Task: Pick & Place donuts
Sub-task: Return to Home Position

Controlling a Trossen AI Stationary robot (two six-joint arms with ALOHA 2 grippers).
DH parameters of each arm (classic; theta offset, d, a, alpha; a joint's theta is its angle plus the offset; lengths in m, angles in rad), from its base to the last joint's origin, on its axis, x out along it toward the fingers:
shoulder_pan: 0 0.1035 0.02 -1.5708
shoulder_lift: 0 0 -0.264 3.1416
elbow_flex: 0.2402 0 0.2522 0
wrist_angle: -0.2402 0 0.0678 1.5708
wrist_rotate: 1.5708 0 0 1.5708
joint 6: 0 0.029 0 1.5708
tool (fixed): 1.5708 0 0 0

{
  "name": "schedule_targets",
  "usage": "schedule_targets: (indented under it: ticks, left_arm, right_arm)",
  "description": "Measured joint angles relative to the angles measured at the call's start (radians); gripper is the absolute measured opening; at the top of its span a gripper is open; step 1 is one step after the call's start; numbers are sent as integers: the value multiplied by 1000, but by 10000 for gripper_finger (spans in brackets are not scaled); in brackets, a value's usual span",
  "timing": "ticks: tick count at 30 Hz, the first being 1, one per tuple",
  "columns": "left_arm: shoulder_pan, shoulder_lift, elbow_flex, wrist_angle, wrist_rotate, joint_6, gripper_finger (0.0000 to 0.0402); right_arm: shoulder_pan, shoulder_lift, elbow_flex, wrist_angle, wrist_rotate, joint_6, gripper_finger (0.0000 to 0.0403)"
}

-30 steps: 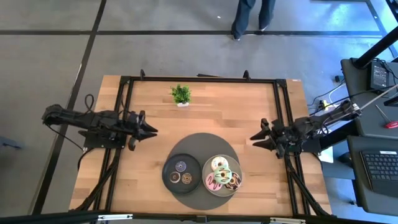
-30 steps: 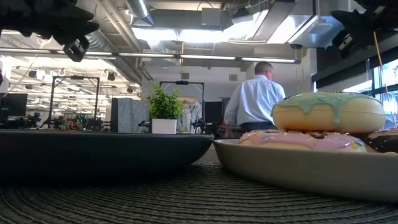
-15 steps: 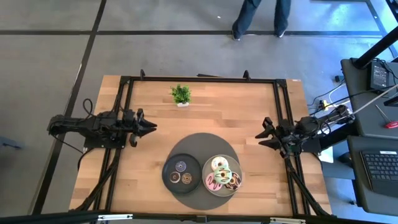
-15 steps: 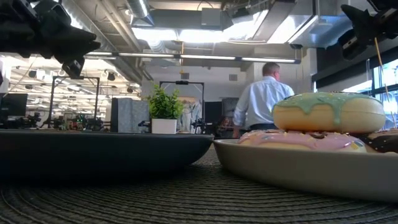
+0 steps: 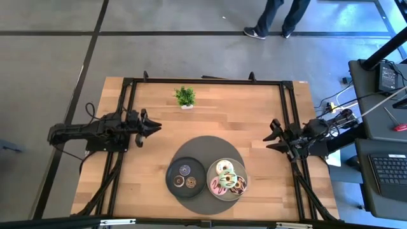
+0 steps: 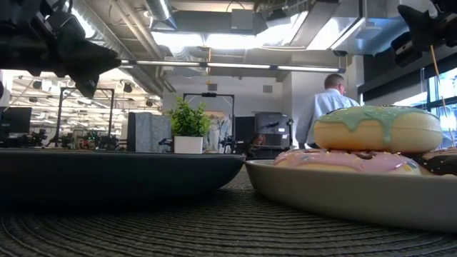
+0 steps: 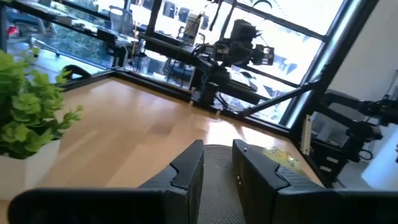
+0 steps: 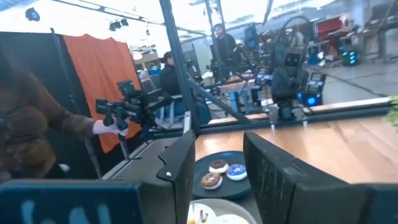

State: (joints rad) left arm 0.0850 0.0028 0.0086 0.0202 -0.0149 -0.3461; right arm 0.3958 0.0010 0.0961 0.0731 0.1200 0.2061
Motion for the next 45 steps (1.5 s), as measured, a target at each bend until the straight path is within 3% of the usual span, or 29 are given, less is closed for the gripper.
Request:
schedule_targets:
  ticks: [10,23,45]
  left_arm:
    - [48,-1,0,-5,-1,-9,84]
    - [48,0,0,-4,-19,53,82]
    - [48,0,0,-2,-19,53,81]
  right_arm:
    - [-1,0,-89,41,172,-151,137]
    - [-22,3,-89,-4,228,-368,137]
    - [-31,3,-89,-3,227,-289,137]
